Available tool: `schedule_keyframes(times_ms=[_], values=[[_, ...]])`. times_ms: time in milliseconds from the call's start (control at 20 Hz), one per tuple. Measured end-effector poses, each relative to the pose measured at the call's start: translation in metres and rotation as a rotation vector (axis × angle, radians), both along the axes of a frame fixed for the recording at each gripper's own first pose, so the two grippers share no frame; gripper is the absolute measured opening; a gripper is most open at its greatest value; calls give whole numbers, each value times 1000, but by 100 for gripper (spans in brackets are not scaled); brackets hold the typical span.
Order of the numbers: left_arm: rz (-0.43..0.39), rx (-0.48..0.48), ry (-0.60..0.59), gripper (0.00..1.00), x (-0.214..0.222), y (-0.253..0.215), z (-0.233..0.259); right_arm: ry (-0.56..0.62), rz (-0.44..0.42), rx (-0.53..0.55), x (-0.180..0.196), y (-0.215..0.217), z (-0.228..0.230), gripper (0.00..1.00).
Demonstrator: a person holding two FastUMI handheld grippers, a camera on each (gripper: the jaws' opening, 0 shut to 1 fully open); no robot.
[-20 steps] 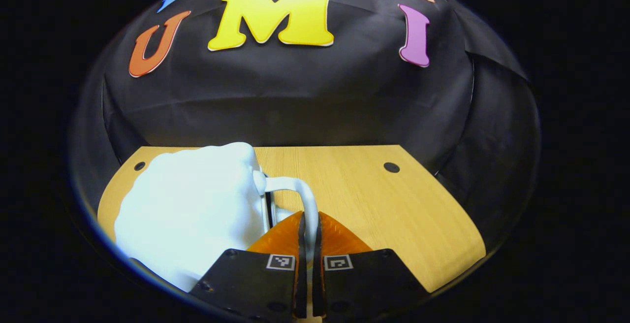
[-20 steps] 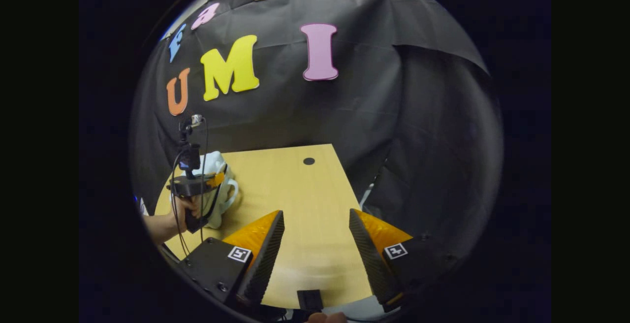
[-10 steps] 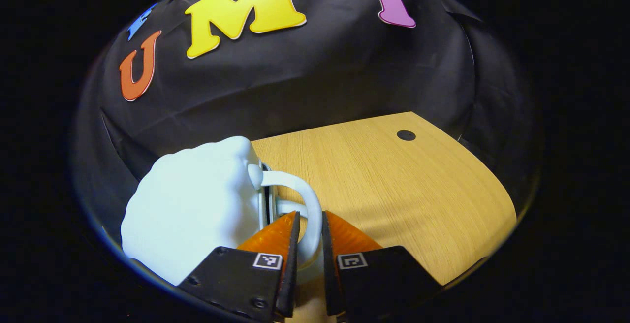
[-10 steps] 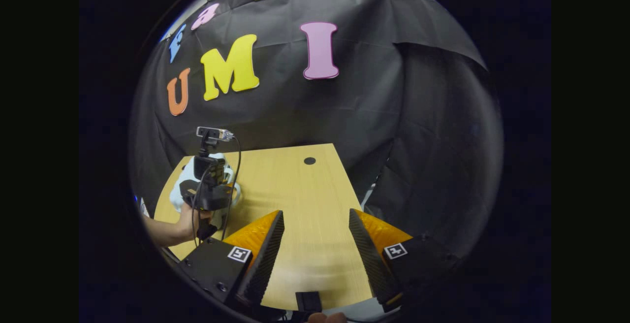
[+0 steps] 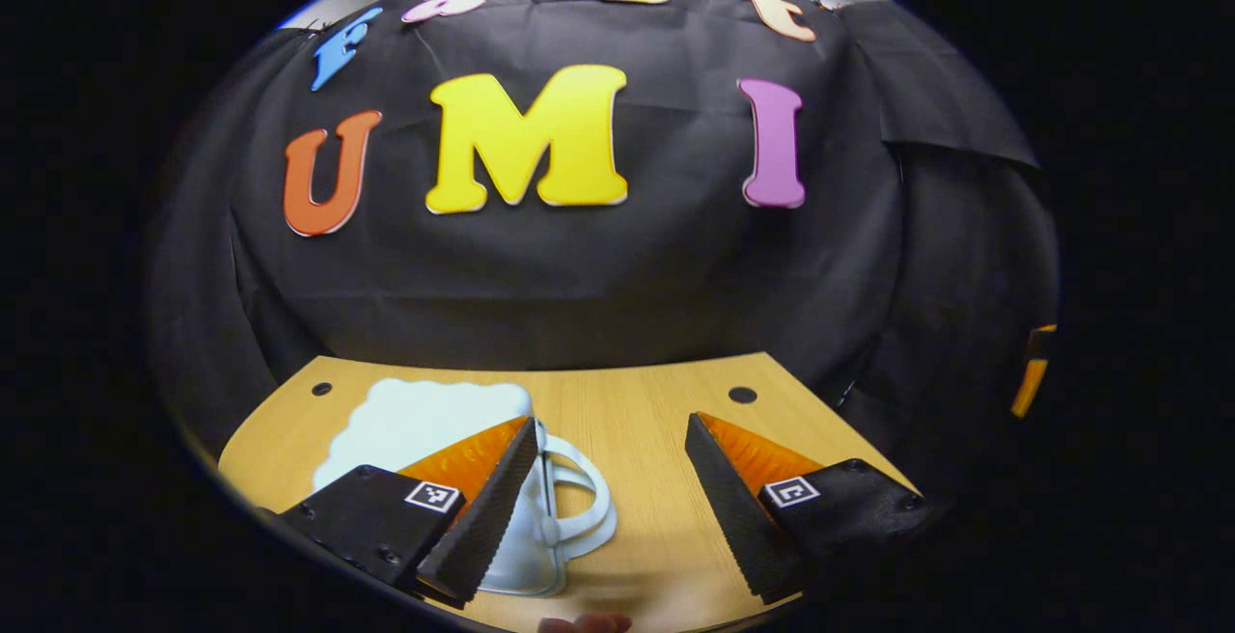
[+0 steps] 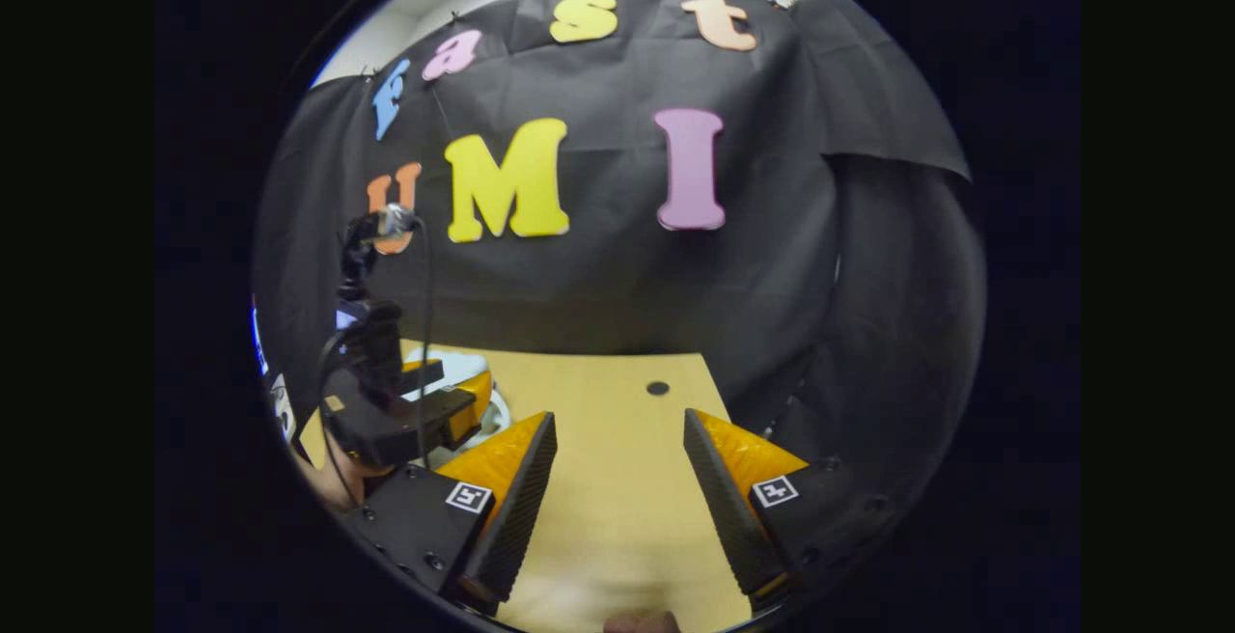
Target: First open the suitcase, pack the skin care products into it, and then close the suitcase.
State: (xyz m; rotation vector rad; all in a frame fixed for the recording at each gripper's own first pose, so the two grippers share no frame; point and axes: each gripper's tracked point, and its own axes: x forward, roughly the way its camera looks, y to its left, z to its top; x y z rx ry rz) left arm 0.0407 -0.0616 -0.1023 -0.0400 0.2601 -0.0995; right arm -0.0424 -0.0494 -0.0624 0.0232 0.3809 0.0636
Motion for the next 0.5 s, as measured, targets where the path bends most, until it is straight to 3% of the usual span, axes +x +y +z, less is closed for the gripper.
schedule_keyframes(times_ms=[200,300,500], values=[[86,-33,-108,98,-31,48,63,-142,79,42,26,54,44,76],[134,9,-149,98,-54,78,88,-215,75,59,36,70,64,76],[178,15,-191,98,-59,90,111,-280,59,67,34,89,79,80]])
